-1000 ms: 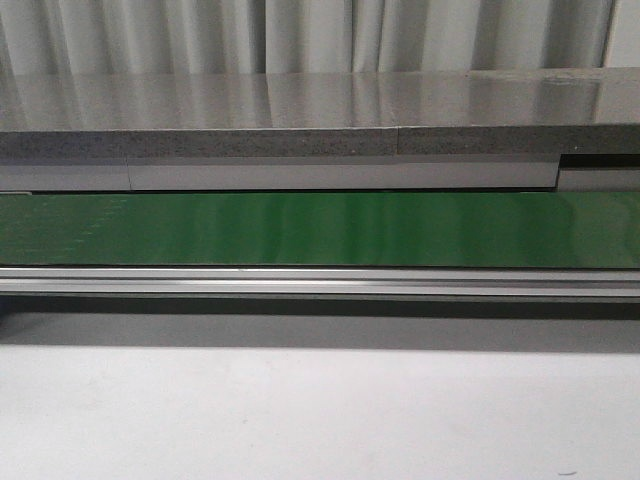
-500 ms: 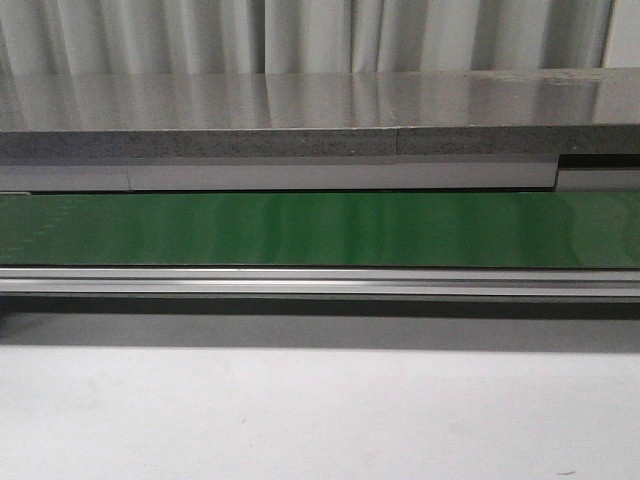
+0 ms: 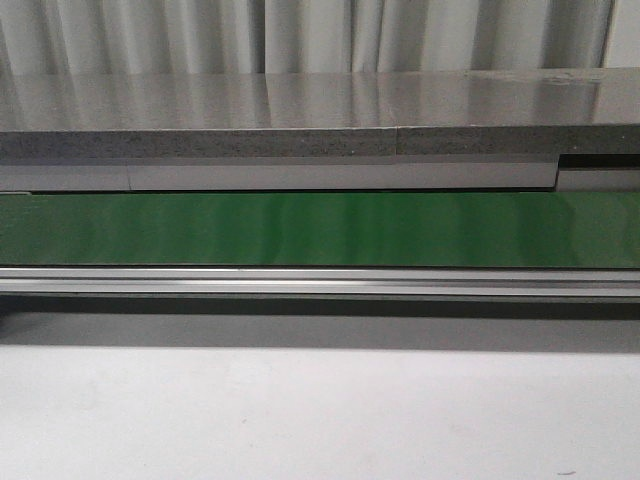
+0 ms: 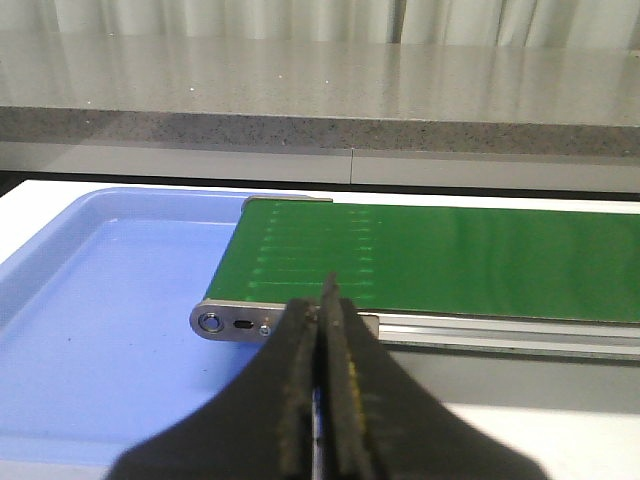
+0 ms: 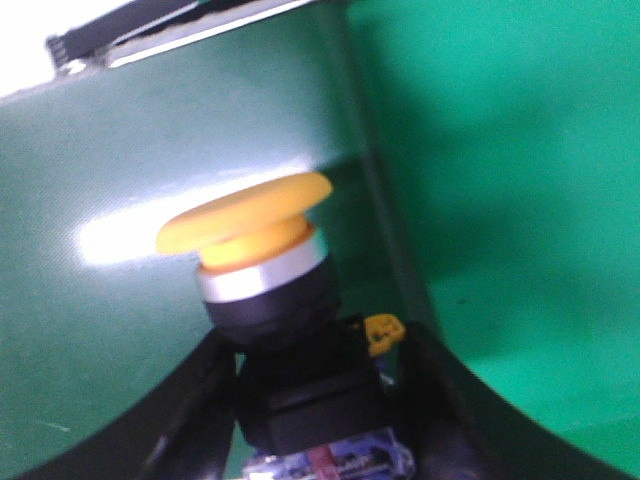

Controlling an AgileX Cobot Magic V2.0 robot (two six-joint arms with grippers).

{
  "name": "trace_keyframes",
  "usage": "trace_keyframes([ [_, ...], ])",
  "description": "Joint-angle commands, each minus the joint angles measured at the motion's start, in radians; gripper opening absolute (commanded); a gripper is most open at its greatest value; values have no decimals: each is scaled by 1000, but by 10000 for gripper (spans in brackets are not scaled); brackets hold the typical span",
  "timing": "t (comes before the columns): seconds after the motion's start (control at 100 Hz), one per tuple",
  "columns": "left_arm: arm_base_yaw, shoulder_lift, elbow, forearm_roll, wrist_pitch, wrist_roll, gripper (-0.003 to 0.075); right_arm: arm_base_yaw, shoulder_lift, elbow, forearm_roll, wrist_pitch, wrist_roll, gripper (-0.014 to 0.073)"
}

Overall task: Move button from right to left
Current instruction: 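Lift the button with the right gripper, set it on the belt, release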

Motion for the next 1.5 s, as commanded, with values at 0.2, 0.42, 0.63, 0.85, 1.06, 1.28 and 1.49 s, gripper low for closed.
trace_keyframes([
  [0.2, 2, -32, 46, 0, -74, -6, -20, 37, -15, -11, 42, -32, 12, 219],
  [0.42, 2, -32, 46, 0, -74, -6, -20, 48, -14, -11, 46, -52, 12, 634],
  [0.63, 2, -32, 46, 0, -74, -6, -20, 81, -38, -11, 47, -52, -9, 664],
  [0.85, 2, -32, 46, 0, -74, -6, -20, 162, -95, -11, 46, -27, -145, 664],
  [1.06, 2, -32, 46, 0, -74, -6, -20, 235, -116, -11, 25, -13, -192, 475],
  [1.28, 2, -32, 46, 0, -74, -6, -20, 280, -155, 26, 2, -47, -189, -29],
  [1.49, 2, -32, 46, 0, -74, -6, -20, 280, -282, 176, -29, -203, -171, -68],
])
